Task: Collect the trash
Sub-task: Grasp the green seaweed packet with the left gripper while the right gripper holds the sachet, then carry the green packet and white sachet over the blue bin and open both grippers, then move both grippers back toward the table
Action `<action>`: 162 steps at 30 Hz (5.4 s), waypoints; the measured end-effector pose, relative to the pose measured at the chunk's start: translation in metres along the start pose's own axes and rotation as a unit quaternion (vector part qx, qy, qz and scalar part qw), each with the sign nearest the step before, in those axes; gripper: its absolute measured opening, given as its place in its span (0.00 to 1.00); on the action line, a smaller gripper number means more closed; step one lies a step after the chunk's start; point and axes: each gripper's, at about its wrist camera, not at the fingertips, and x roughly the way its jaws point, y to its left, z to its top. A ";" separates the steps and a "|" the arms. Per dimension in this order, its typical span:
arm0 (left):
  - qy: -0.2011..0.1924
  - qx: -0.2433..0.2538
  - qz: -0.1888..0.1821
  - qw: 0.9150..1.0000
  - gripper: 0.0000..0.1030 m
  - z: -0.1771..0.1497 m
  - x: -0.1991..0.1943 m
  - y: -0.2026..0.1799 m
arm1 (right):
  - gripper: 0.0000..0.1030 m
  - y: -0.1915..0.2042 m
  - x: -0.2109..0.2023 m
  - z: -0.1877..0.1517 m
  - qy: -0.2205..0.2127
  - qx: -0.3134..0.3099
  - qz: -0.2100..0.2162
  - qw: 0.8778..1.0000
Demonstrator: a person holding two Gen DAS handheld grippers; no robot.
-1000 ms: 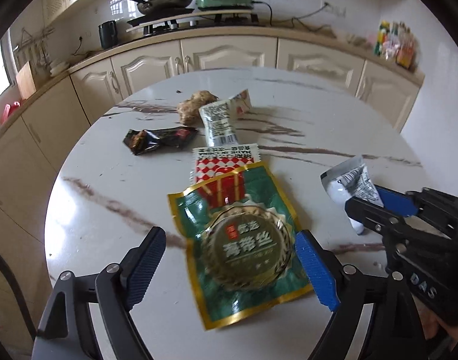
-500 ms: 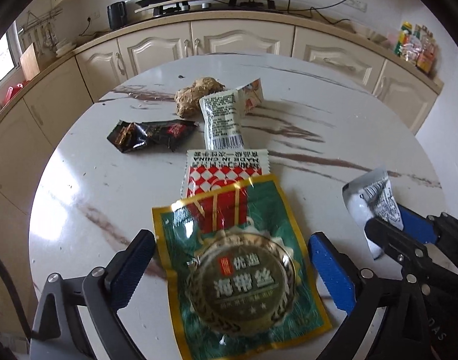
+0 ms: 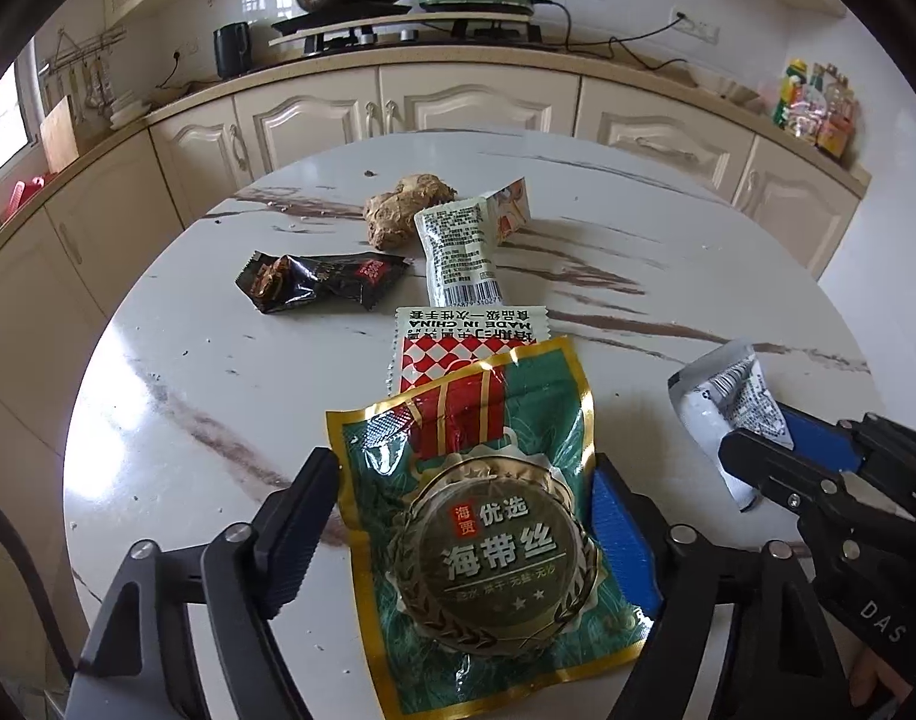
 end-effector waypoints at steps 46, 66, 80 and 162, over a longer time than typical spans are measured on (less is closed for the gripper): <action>-0.092 -0.051 -0.129 0.986 0.00 -0.023 -0.111 0.071 | 0.10 0.072 -0.010 0.016 -0.011 -0.031 0.010 0.999; -0.147 -0.083 -0.132 0.977 0.00 -0.052 -0.192 0.158 | 0.09 0.180 -0.038 0.056 -0.064 -0.087 0.048 0.993; -0.089 -0.201 -0.048 0.974 0.00 -0.153 -0.184 0.339 | 0.09 0.382 0.086 0.049 0.007 -0.186 0.144 0.972; -0.376 -0.071 0.162 0.909 0.99 -0.254 -0.320 0.133 | 1.00 0.277 -0.289 0.005 -0.329 -0.065 -0.037 0.941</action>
